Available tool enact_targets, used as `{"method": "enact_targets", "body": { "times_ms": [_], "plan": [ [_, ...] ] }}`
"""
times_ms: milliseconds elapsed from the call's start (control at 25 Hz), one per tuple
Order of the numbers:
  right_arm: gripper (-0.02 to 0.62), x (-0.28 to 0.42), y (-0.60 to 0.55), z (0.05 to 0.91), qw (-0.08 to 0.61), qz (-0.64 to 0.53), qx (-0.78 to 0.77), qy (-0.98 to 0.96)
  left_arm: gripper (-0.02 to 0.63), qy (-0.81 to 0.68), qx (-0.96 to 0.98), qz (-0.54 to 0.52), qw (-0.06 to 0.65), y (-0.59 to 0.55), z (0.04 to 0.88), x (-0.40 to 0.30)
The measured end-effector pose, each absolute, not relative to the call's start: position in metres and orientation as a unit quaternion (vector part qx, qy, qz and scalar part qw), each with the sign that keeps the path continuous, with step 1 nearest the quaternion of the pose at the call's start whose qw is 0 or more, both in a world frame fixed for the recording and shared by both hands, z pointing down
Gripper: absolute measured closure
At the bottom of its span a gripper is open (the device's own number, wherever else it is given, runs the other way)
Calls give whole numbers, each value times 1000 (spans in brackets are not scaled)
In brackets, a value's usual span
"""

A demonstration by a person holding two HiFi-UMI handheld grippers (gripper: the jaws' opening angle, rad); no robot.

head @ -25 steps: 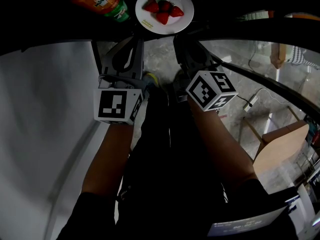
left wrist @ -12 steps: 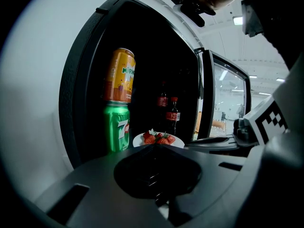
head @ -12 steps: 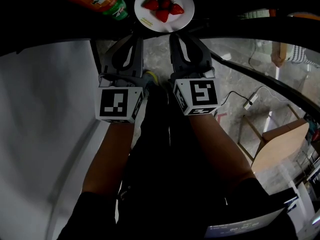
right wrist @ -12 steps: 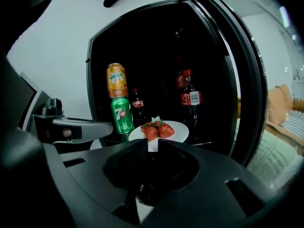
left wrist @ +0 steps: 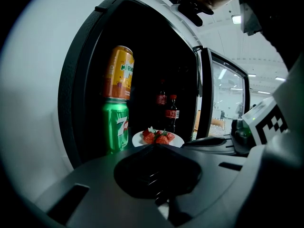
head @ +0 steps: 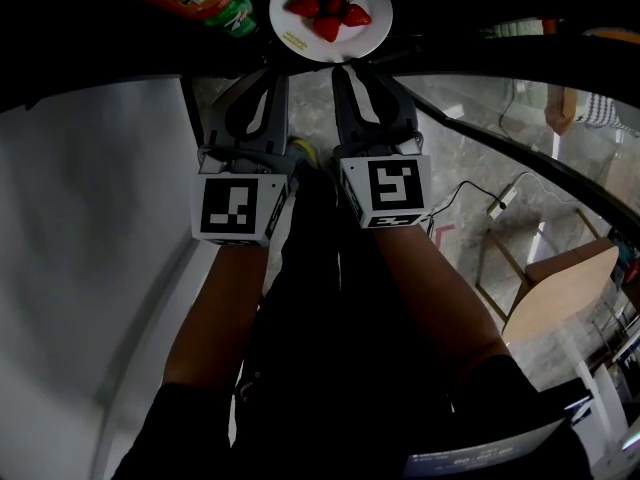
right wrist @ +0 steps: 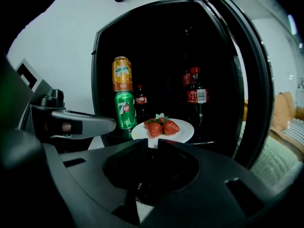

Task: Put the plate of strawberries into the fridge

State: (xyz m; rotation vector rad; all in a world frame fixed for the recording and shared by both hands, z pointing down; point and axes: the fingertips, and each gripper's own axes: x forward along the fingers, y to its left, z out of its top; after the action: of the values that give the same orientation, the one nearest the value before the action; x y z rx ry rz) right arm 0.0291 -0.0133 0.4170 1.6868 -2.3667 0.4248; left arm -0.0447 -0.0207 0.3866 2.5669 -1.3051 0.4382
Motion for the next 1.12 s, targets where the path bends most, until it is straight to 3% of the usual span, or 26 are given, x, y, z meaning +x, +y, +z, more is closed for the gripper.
{"method": "enact_targets", "body": {
  "times_ms": [1120],
  "plan": [
    [548, 30, -57, 418, 112, 130, 564, -808, 603, -452, 872, 150, 112, -33, 378, -50]
  ]
}}
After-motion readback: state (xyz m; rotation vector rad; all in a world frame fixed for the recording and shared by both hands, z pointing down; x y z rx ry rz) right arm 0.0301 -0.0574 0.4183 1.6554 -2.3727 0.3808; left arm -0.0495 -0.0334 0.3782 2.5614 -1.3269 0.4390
